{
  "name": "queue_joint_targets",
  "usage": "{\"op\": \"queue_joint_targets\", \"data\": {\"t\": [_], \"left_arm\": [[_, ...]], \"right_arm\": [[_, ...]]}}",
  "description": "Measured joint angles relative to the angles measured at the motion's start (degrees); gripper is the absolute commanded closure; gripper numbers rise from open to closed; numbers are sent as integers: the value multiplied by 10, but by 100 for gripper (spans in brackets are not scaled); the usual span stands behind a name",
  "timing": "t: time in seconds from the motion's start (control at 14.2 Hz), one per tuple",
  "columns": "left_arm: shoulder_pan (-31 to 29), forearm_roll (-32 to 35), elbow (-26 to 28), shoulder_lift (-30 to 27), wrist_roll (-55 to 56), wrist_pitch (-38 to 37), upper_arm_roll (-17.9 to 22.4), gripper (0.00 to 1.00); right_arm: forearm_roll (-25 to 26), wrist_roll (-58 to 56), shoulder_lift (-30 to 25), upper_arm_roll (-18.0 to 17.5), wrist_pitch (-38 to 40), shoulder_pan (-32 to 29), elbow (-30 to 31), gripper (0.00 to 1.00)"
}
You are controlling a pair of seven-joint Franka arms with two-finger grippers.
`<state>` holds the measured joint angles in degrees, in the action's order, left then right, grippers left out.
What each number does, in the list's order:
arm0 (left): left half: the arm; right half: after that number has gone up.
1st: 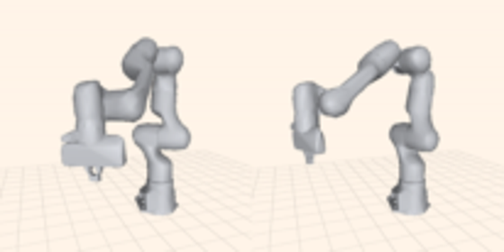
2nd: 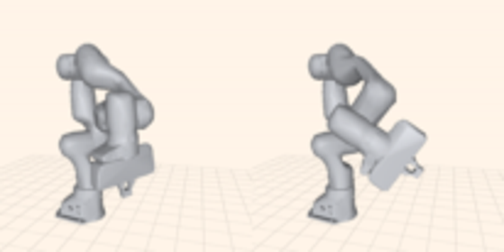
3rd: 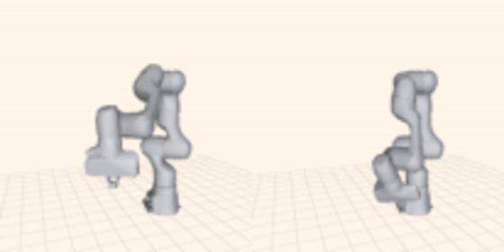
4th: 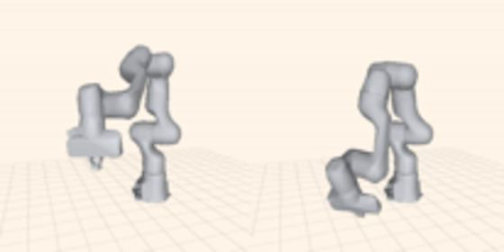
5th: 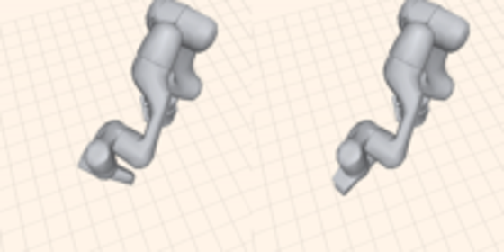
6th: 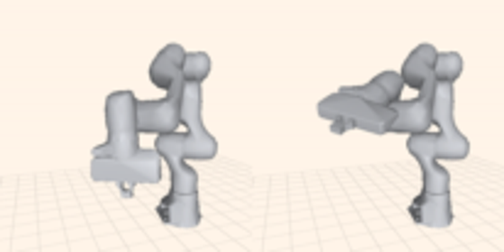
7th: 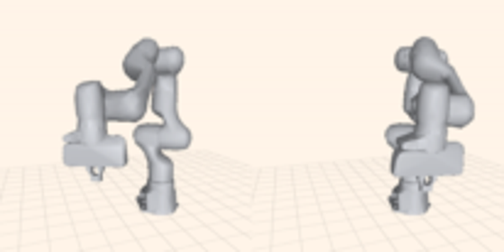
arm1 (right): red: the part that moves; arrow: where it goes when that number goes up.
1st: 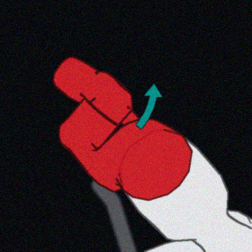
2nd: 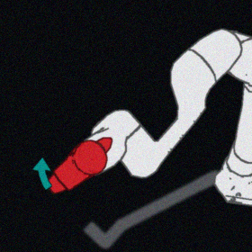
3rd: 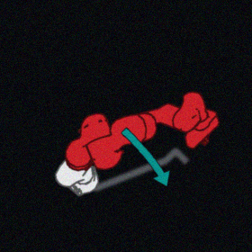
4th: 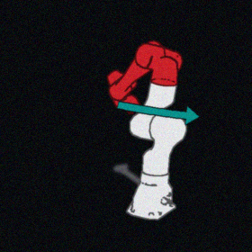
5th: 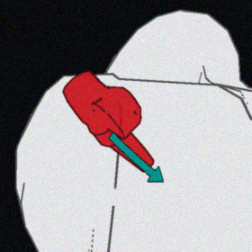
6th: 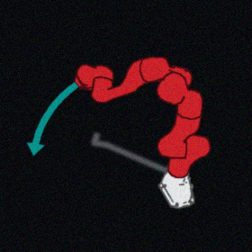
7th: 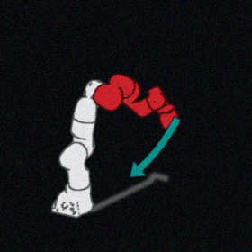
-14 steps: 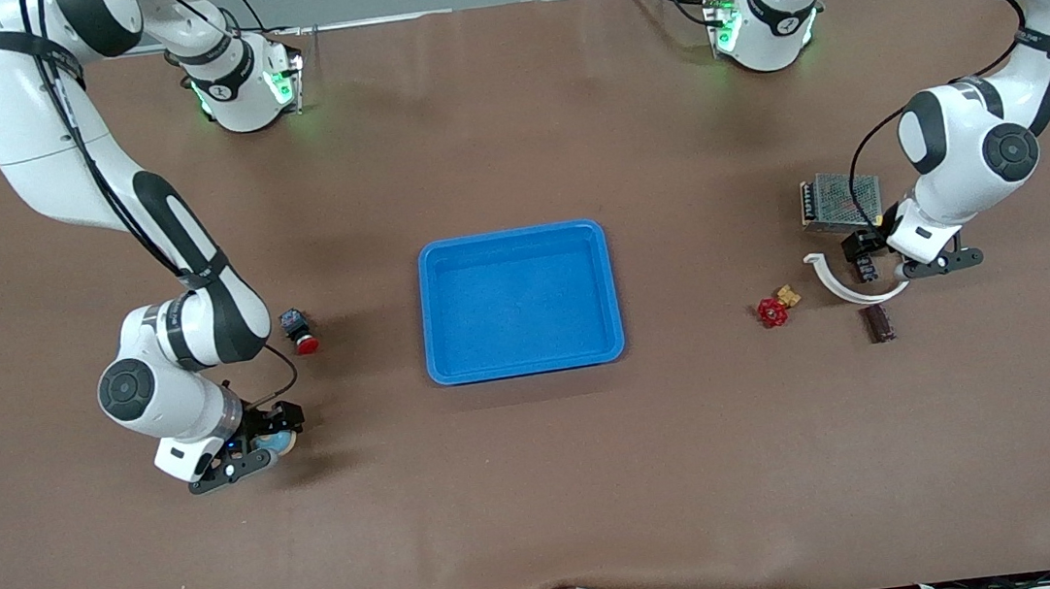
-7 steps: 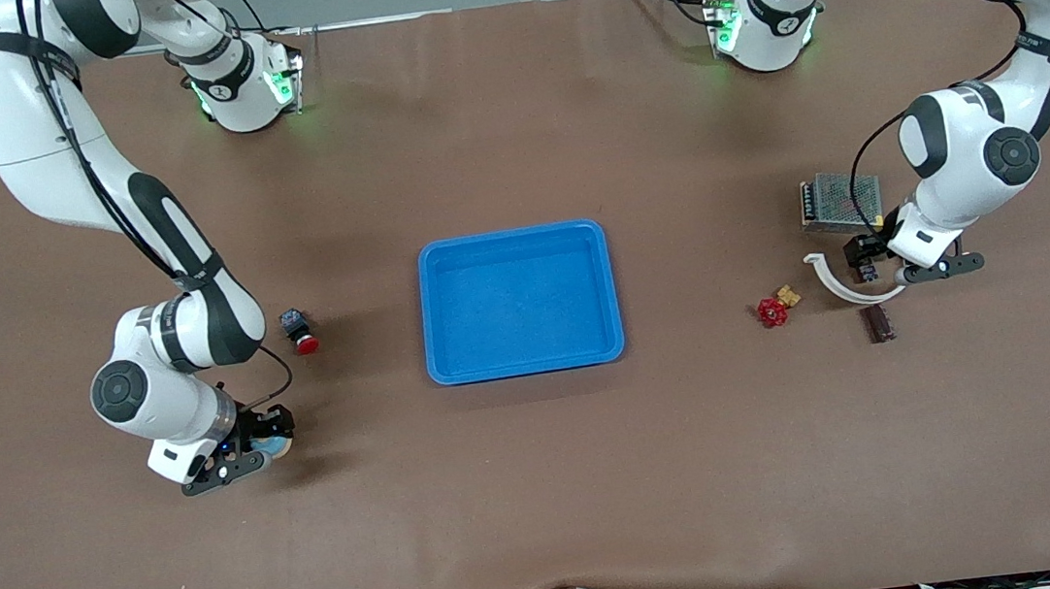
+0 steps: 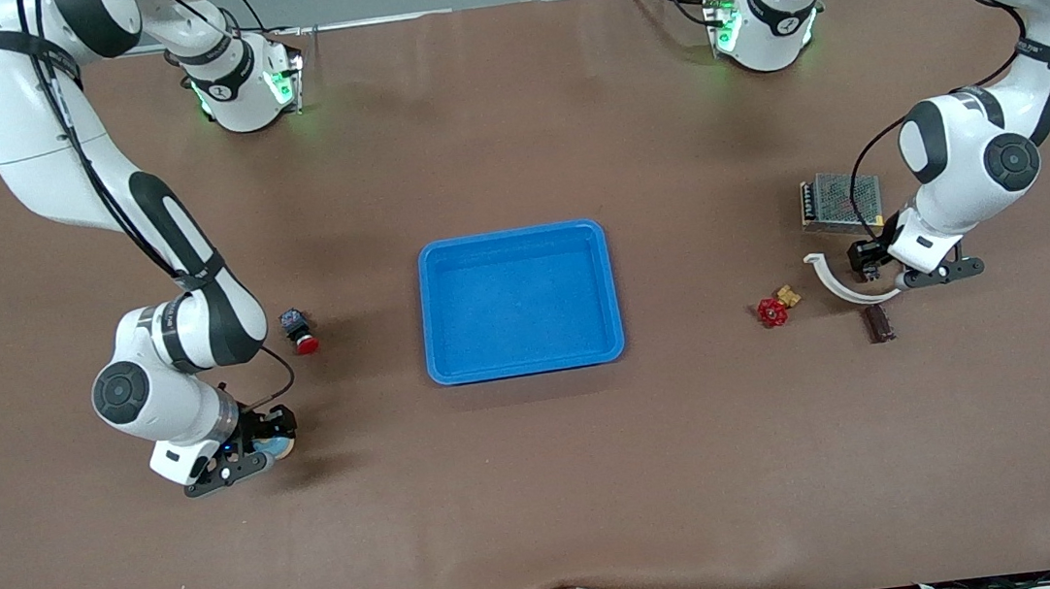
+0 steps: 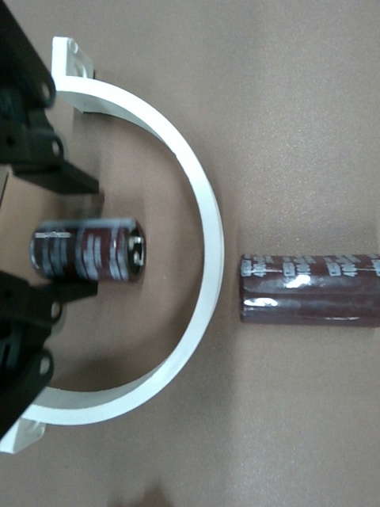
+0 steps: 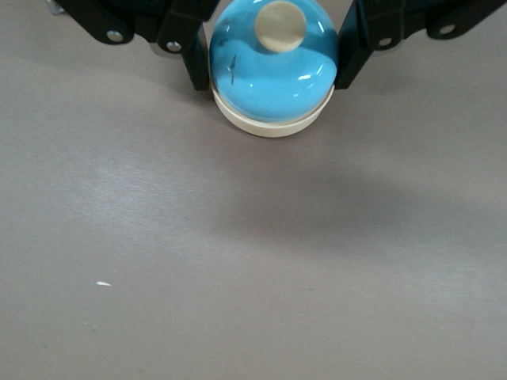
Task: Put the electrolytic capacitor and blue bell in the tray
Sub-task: 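Close the right gripper on the bell while the left gripper grasps the capacitor, then carry the blue bell and brown capacitor over the blue tray with both grippers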
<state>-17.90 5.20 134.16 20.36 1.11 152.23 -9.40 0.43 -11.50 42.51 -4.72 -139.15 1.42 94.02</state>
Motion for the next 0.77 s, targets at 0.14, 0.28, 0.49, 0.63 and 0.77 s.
{"op": "queue_joint_targets", "data": {"t": [0.14, 0.28, 0.49, 0.63, 0.77], "left_arm": [[0, 0, -1, 0, 0, 0, 0, 100], [0, 0, -3, 0, 0, 0, -1, 100], [0, 0, -10, -2, 0, 1, -9, 100], [0, 0, -13, -11, 0, -1, -12, 100], [0, 0, -14, -24, 4, -9, -19, 100]], "right_arm": [[0, 22, -1, -2, 58, 6, -30, 68], [0, 65, -3, -4, 126, 16, -69, 68], [0, 137, -7, -8, 168, 45, -100, 68], [-1, 204, -13, -10, 192, 74, -104, 68], [-1, 286, -22, -11, 208, 114, -105, 68]]}}
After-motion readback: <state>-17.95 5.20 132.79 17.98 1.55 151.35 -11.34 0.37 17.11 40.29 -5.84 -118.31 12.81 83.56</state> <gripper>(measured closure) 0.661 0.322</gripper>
